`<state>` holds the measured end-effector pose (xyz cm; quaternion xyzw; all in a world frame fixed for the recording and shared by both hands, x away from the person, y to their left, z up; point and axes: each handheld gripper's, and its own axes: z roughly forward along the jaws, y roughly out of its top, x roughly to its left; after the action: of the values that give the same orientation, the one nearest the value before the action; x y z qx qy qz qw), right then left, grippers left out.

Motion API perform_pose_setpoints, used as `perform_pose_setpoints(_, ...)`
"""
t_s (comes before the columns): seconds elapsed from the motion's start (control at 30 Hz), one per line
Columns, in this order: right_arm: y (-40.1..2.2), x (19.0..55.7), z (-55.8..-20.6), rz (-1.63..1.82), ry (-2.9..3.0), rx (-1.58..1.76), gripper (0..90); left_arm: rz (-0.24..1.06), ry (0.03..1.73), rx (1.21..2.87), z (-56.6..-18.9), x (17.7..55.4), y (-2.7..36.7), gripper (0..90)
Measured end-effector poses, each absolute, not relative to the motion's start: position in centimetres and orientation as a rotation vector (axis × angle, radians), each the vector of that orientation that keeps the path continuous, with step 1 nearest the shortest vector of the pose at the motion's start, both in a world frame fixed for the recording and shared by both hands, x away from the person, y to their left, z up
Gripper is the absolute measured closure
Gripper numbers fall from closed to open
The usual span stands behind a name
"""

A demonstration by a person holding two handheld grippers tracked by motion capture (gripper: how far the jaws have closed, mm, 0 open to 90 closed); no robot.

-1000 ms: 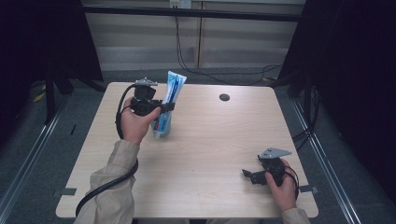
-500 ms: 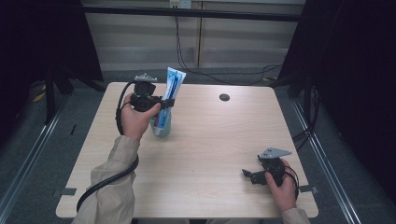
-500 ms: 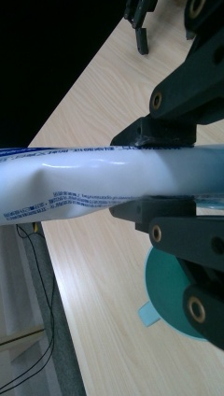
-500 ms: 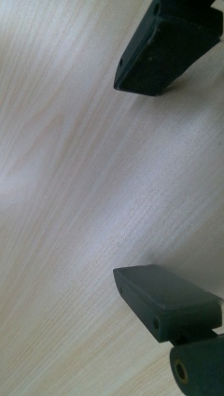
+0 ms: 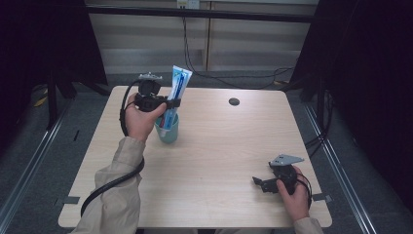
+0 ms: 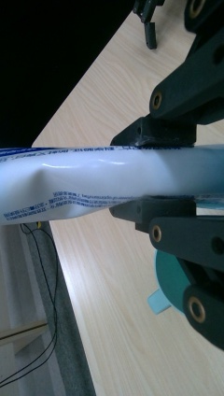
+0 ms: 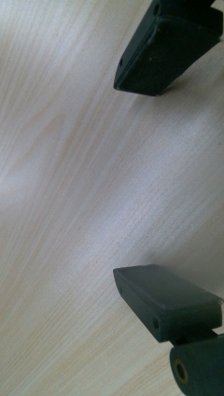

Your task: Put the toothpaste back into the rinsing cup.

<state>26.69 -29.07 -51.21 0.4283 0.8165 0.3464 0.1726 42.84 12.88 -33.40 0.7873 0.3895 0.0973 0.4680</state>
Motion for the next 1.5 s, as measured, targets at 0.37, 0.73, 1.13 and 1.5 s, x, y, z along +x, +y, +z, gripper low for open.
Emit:
perform_pose_setpoints(0.37,-29.1,26.7,-51.2,0.983,2.317,1.214,8.4,0.244,0.953,1.916,-33.0,43.5,12.9,70.6)
perform_pose_setpoints(0.73,-29.1,26.7,-51.2,0.983,2.317,1.215,8.4,0.258,0.966,1.899,-33.2,44.2,12.9,70.6)
perform_pose_setpoints(1.13,-29.1,26.7,-51.2,0.984,2.315,1.215,8.4,0.267,0.978,1.902,-33.4,45.1,13.1,70.6)
perform_pose_setpoints(1.5,-29.1,26.7,-51.2,0.984,2.315,1.217,8.4,0.281,0.987,1.887,-33.5,46.1,13.4,70.6)
